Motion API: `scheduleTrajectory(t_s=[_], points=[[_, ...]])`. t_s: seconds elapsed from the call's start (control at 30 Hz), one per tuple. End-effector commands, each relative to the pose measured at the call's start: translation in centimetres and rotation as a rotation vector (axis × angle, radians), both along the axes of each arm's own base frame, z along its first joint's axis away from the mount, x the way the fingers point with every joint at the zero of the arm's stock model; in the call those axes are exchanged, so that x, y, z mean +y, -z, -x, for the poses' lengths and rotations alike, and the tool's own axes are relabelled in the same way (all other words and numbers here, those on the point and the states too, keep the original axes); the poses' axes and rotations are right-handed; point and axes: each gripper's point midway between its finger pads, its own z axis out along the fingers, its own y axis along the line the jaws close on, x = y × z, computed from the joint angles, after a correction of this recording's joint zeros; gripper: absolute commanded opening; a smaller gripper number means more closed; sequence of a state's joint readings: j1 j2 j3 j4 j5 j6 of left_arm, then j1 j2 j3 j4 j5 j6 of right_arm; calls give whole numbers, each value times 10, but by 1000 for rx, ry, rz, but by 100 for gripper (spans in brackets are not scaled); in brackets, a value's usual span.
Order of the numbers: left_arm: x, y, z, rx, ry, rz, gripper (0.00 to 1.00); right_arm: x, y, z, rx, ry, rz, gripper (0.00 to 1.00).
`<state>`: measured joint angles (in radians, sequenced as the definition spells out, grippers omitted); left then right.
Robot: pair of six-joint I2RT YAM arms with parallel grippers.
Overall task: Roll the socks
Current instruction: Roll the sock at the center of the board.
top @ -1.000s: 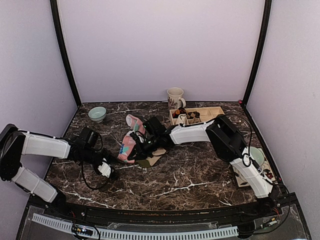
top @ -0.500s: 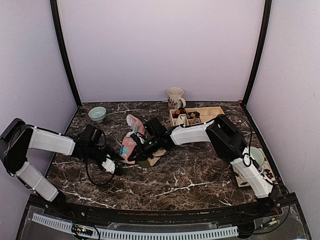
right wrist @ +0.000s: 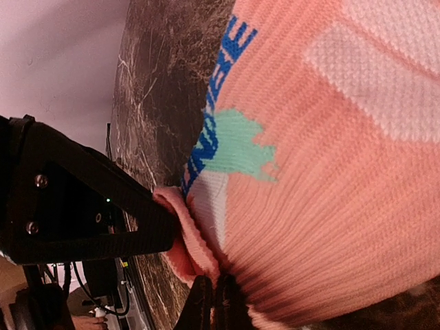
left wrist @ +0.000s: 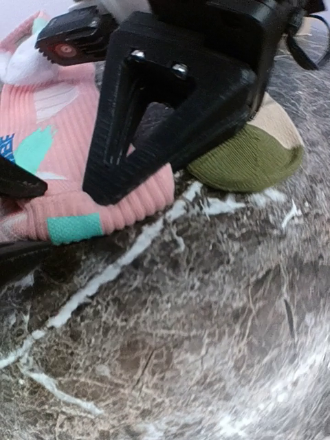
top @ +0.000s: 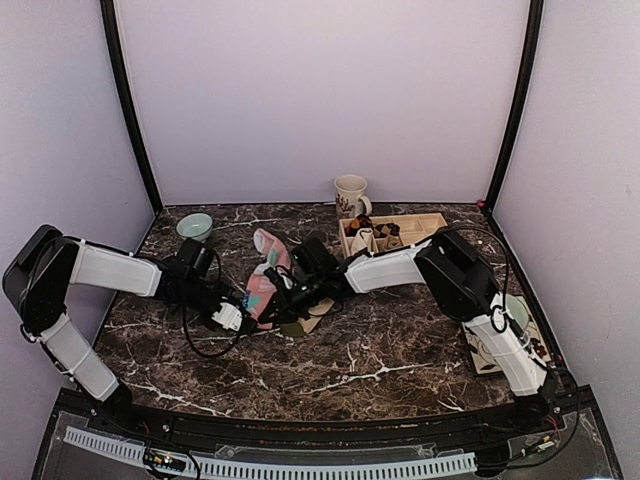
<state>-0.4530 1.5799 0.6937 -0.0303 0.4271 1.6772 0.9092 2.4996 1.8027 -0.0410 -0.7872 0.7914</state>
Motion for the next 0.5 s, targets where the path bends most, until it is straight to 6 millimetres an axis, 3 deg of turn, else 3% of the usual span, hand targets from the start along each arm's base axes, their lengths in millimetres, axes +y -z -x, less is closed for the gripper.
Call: scheduleTrajectory(t_s=[0.0,0.1,0.27,0.37,0.47], points=[[1,0,-7,194,-164,-30,19,-10,10,4,-13,23,41,0],[2,3,-5,331,-233,-76,11,-10,7,2,-37,32,30,0],[6,9,13,414,-219,-99,8,-11,6,-2,-53,49,23,8],[9,11,23,461,-234,-108,8,-19,0,-9,-145,86,17,24],[8,12,30,539,-279,-110,8,-35,-28,-22,-337,160,-57,49]])
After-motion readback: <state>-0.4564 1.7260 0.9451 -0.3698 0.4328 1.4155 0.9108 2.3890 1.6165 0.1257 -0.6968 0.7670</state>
